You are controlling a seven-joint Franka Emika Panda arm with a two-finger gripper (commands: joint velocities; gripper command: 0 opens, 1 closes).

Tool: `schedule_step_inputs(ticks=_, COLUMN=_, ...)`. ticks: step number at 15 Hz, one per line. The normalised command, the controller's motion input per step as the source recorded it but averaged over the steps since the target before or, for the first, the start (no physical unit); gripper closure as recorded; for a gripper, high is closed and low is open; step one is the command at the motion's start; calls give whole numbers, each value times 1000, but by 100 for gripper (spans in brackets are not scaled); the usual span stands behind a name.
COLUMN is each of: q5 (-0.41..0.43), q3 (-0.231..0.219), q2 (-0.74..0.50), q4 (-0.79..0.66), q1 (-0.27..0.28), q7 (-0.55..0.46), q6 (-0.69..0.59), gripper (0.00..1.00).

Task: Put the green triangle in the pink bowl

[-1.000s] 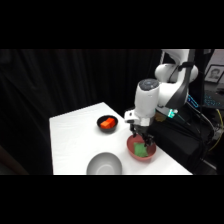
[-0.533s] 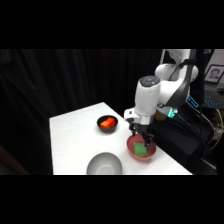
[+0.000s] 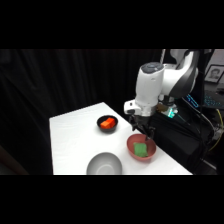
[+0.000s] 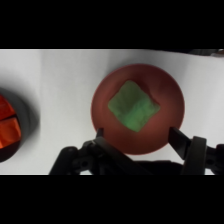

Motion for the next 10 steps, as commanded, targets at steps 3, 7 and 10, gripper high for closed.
schedule_step_inputs(ticks=3, q5=192, q3=3, q2=-353, q4=59, q1=-51, q7=-256, q6=-382, gripper=0)
schedule_step_inputs(ticks=7, q5=157, q3=-19, q2=-334, q4=106, q1=-62, q7=-216, q6=-383, gripper=0)
schedule_step_inputs(ticks=10, q5=122, q3=-10, q2=-294, q4=131, q1=-53, q7=-156, q6=-365, gripper=0)
